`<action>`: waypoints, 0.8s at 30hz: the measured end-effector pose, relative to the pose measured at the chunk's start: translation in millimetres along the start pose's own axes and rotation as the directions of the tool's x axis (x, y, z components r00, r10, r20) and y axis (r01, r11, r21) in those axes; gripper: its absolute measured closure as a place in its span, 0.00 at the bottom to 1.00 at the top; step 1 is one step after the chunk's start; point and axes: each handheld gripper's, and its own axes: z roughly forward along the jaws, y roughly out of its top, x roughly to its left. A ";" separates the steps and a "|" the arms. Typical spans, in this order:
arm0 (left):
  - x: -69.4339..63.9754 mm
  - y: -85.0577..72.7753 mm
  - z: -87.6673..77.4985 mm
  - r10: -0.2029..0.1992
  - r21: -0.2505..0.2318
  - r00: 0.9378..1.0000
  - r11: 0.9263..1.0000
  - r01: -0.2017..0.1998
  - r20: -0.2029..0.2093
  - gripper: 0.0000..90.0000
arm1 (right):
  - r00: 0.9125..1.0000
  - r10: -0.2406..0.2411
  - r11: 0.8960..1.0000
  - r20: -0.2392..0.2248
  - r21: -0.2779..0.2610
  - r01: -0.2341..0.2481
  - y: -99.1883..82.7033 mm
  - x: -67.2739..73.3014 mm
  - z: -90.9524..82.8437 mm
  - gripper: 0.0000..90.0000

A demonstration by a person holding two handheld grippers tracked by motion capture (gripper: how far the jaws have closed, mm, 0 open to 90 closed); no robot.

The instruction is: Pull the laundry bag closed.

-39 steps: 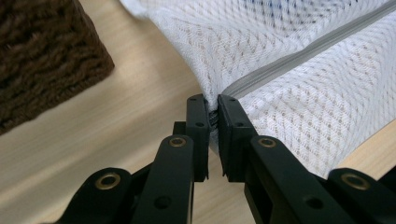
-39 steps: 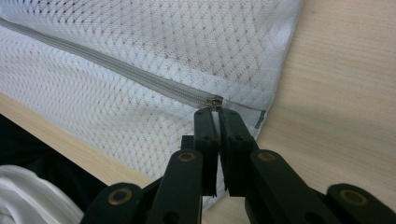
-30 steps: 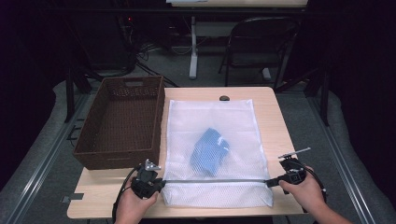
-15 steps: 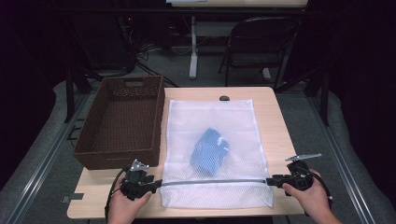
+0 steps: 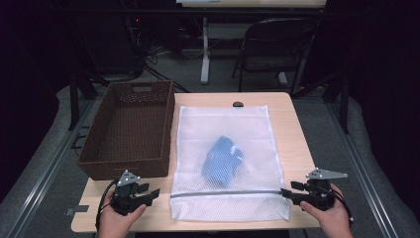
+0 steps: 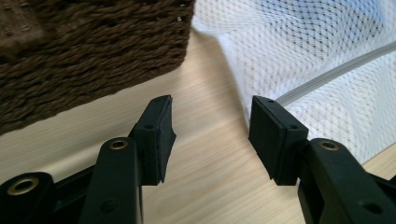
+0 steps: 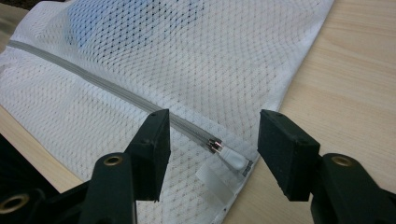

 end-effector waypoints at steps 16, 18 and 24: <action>23.0 -17.4 -9.1 -0.039 -0.068 0.999 0.997 0.038 -0.009 0.53 | 0.981 -0.152 0.973 0.118 -0.154 0.170 -30.7 15.5 -12.6 0.45; 25.7 -18.1 -9.8 -0.039 -0.070 0.999 0.997 0.038 -0.009 0.53 | 0.984 -0.138 0.973 0.114 -0.172 0.156 -32.5 13.2 -12.7 0.45; 30.3 -21.5 -8.4 -0.046 -0.070 0.998 0.997 0.043 -0.035 0.53 | 0.987 -0.114 0.973 0.113 -0.186 0.134 -40.9 7.1 -9.2 0.45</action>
